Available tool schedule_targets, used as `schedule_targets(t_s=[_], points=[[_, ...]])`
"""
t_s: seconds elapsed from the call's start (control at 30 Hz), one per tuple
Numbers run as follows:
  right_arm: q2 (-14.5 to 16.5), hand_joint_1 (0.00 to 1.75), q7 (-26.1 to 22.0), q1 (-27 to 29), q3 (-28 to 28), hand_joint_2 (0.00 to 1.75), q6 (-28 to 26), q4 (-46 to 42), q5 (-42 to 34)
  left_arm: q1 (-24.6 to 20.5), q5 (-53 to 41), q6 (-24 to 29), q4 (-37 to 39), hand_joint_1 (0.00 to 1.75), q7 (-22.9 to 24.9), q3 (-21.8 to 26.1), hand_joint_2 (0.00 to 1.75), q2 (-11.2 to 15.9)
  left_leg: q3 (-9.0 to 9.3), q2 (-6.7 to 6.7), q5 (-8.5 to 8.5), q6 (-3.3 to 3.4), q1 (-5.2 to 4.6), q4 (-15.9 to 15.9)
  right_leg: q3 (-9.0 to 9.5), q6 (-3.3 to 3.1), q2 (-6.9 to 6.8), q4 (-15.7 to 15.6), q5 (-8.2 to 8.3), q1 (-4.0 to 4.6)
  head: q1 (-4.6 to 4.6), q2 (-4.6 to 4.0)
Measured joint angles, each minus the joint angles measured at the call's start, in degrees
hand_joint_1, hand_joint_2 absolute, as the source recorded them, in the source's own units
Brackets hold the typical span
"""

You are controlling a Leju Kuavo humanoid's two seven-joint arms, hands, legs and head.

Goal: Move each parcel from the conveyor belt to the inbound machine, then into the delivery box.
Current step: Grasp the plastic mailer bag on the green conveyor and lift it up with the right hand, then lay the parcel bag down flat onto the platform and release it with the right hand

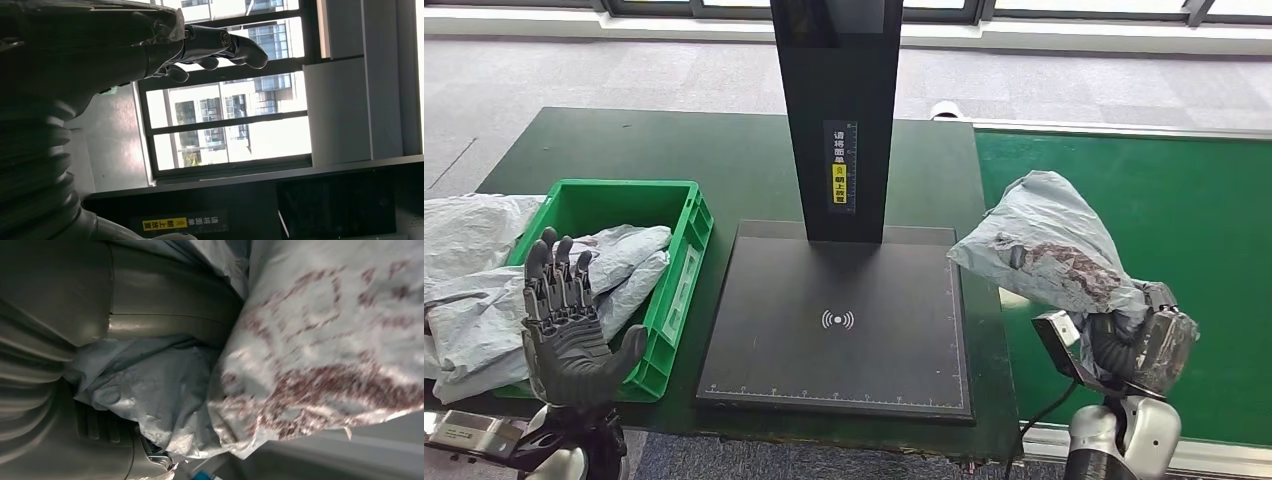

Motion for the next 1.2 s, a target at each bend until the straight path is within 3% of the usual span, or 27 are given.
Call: schedule_targets(t_s=[0.2,0.37,0.53,0.7,1.2], points=[[2.72,1.75,-3.38,1.68,-0.20,1.75,0.03,-7.30,-5.00,-0.29,-0.29,0.44,1.00,0.00,0.00,-0.49,1.75,0.13,0.00,0.04,-0.01,0.01,0.01,0.01,0.00,0.02,0.06,0.00,0.02,-0.12,0.01,0.01],[3.62,1.75,-5.26,4.22,2.83,1.75,0.08,-14.44,-11.30,-1.12,-0.34,1.09,1.63,0.00,0.00,-1.21,1.75,0.38,0.00,0.04,-0.01,0.02,-0.04,0.02,-0.01,0.04,0.06,0.00,0.03,-0.14,0.01,0.01],[3.19,1.75,-1.19,6.42,9.91,1.75,0.05,-20.87,-10.30,-1.93,-0.10,1.93,2.12,0.00,0.01,-1.93,1.75,0.60,0.03,0.18,-0.02,0.00,-0.04,0.00,-0.01,0.03,0.14,0.00,0.03,-0.08,0.02,0.01],[3.19,1.75,-0.50,6.21,15.88,1.75,0.14,-19.40,-3.21,-2.57,-0.86,2.15,2.79,0.00,0.01,-2.64,1.75,0.73,0.07,0.28,0.00,-0.02,-0.03,0.00,0.00,0.02,0.19,0.00,0.04,-0.03,0.01,0.01],[3.10,1.75,1.06,5.97,23.03,1.75,0.19,-10.18,1.09,-3.50,0.99,6.58,3.52,0.00,-0.01,-5.17,1.75,1.40,0.00,0.16,0.00,-0.02,0.00,0.00,0.01,0.01,0.11,0.01,0.04,-0.04,0.02,0.01]])
